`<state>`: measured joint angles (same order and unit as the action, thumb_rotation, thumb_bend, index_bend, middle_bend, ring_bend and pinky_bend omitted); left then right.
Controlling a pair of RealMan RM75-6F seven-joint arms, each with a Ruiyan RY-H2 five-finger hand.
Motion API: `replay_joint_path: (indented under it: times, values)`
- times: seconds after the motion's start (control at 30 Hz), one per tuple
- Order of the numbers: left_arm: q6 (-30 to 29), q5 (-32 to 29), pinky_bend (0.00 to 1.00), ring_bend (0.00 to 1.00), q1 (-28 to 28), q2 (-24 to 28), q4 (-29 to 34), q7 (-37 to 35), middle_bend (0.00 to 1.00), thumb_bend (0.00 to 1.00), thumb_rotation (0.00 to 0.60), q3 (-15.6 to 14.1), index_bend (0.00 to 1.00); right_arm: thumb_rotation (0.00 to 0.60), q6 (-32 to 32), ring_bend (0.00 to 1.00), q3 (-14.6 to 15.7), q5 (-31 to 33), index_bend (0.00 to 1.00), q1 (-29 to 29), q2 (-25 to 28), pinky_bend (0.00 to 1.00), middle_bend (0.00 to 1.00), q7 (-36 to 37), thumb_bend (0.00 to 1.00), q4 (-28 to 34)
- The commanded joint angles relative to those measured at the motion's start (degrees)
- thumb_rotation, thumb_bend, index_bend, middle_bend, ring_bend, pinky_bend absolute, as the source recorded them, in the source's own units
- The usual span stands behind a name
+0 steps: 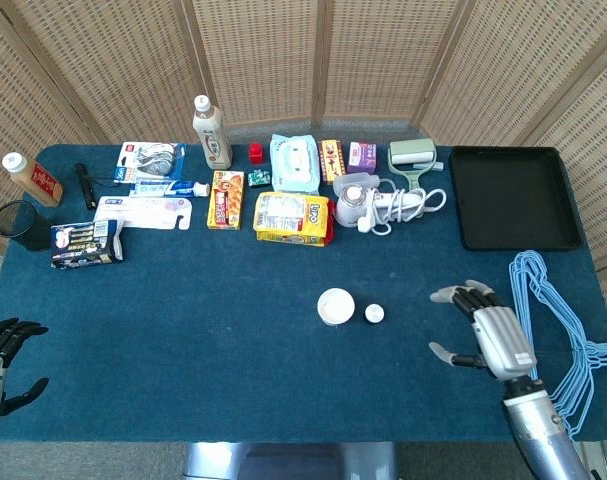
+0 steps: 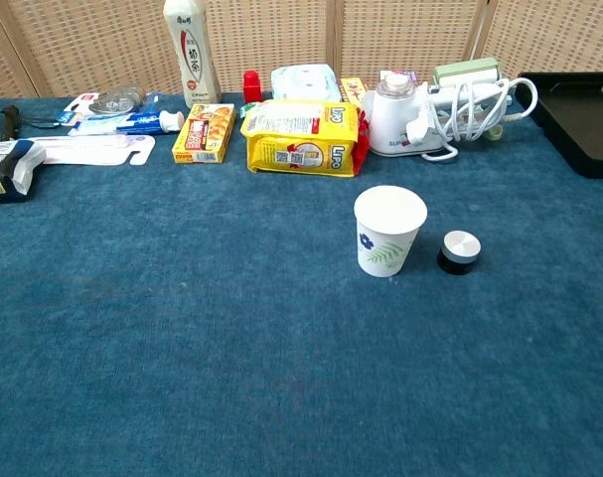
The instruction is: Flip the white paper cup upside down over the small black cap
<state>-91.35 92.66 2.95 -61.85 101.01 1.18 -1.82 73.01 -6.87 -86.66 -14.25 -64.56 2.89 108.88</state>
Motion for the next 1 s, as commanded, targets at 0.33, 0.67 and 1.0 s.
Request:
replay_joint_path:
  times: [0.33, 0.67, 1.0]
  values:
    - [2.1, -0.8, 0.18, 0.17, -1.4, -0.5, -0.1, 1.0, 0.28, 0.18, 0.6, 0.4, 0.28, 0.534, -15.3, 0.18, -5.7, 16.4, 0.18, -14.2, -5.7, 0.09, 0.19, -11.2, 0.21, 5.1]
    - [3.8, -1.5, 0.18, 0.17, -2.9, -1.1, -0.9, 0.5, 0.28, 0.18, 0.6, 1.1, 0.28, 0.532, -14.9, 0.18, -6.1, 28.9, 0.18, -21.9, -14.5, 0.09, 0.18, -26.6, 0.21, 3.9]
    - [4.4, -1.4, 0.18, 0.17, -3.9, -1.2, -1.6, 0.2, 0.28, 0.18, 0.6, 1.4, 0.28, 0.535, -10.7, 0.17, -6.5, 38.2, 0.18, -27.0, -20.8, 0.09, 0.17, -36.1, 0.21, -0.1]
